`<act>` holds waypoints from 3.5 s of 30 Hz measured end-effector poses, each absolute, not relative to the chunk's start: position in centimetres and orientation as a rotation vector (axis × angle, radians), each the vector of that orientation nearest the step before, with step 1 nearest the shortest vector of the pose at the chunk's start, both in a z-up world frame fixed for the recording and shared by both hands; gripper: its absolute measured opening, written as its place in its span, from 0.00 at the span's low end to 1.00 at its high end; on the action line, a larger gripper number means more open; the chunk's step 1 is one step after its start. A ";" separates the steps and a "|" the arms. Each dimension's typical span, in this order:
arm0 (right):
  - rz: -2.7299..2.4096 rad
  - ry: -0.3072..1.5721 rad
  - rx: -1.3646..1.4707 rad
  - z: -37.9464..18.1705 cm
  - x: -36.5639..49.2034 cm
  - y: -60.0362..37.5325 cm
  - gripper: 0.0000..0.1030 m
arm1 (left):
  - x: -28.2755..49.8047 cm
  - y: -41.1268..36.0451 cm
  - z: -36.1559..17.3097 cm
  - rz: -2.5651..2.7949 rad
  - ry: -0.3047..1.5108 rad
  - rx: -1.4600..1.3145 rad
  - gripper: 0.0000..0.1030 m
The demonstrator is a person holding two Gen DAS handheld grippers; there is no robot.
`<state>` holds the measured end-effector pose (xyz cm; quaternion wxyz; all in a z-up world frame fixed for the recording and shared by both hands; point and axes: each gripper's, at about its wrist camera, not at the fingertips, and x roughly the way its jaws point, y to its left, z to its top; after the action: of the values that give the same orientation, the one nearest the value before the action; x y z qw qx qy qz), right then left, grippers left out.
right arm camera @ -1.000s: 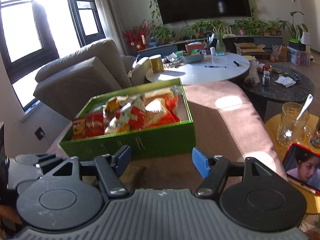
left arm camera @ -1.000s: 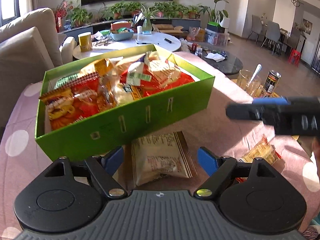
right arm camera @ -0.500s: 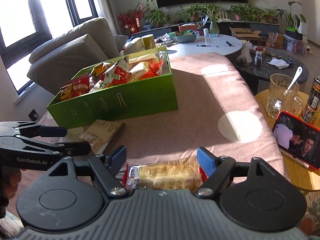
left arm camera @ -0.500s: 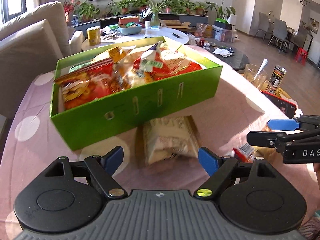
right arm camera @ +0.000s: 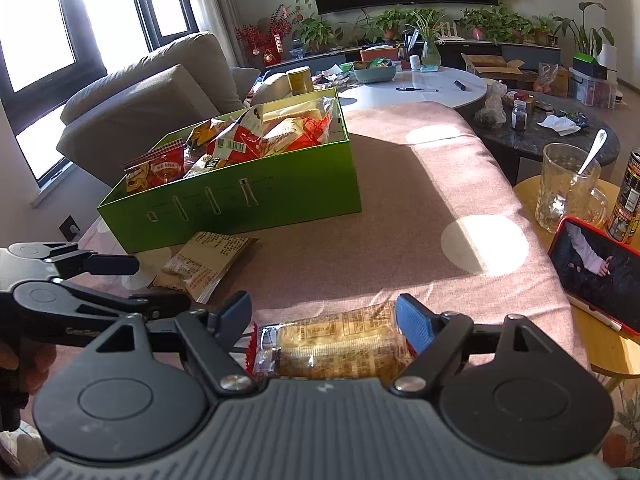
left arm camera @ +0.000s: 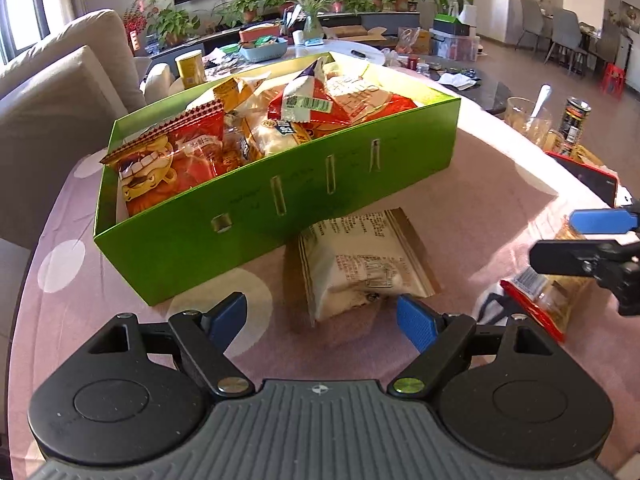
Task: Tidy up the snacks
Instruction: 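Grasp the clear bread loaf with red ends with the right gripper and lift, then grasp the beige printed packet with the left gripper while the right gripper holds the loaf, then lower the beige packet and the bread loaf into the green box and open both grippers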
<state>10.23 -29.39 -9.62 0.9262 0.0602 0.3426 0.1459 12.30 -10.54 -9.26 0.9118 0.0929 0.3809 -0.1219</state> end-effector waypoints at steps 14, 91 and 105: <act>0.294 0.703 0.142 -9.7 10.4 -29.7 0.82 | 13.1 -11.3 -9.0 -0.277 0.778 0.114 0.78; 0.249 0.646 0.029 -8.0 8.4 -28.0 0.82 | 9.2 -9.7 -6.0 -0.350 0.628 0.101 0.53; 0.306 0.507 0.049 -3.4 8.7 -26.4 0.82 | 7.6 -7.3 -2.5 -0.303 0.510 0.052 0.53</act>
<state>8.68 -26.42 -3.36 0.9561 0.0239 0.2500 0.1509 7.58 -7.33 -2.46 0.9560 0.0255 0.2515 -0.1491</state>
